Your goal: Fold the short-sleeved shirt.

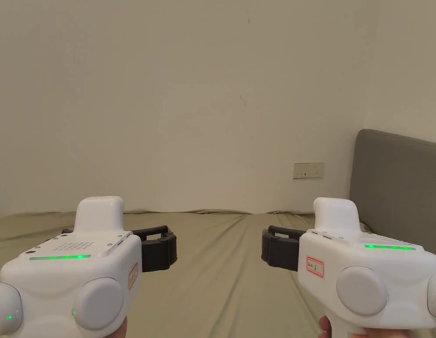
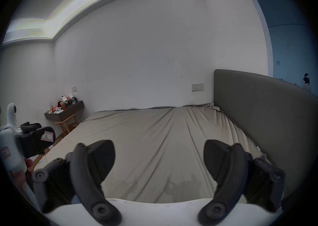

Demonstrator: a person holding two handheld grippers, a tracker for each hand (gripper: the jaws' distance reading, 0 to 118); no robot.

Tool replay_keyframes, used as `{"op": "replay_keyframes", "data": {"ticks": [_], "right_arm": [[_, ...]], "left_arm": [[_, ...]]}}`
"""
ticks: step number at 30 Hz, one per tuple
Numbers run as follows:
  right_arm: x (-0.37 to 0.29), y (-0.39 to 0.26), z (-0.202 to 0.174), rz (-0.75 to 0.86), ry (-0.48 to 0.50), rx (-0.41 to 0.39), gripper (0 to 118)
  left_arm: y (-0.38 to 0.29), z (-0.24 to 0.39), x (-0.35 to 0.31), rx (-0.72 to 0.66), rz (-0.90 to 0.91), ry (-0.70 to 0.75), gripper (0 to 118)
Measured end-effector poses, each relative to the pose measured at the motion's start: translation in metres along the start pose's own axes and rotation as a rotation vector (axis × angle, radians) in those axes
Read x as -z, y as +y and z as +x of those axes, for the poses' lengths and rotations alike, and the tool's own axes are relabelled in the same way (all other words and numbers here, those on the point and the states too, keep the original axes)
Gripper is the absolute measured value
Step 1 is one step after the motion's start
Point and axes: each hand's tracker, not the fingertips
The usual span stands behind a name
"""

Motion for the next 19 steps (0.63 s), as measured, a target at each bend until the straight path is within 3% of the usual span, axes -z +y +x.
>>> {"op": "replay_keyframes", "data": {"ticks": [8, 19], "right_arm": [[-0.0014, 0.0038, 0.0065, 0.012, -0.020, 0.088, 107], [-0.0019, 0.0044, 0.0073, -0.001, -0.010, 0.118, 118]], "left_arm": [[0.0005, 0.0007, 0.0015, 0.003, -0.002, -0.004, 118], [0.0009, 0.0003, 0.0001, -0.001, -0.001, -0.009, 118]]}}
